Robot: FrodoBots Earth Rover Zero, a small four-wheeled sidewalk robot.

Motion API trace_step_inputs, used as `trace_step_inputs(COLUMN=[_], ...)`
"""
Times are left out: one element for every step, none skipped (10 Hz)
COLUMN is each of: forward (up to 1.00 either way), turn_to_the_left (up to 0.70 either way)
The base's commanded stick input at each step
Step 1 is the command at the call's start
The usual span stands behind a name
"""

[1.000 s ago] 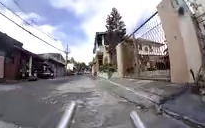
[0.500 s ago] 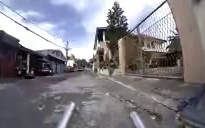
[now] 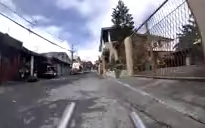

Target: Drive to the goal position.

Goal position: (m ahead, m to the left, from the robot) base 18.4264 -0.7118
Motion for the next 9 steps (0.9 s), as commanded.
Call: trace_step_inputs(forward=[1.00,1.00,1.00,1.00,1.00,1.00,1.00,1.00,1.00], turn_to_the_left=[0.00,0.00,0.00,0.00,0.00,0.00,0.00,0.00,0.00])
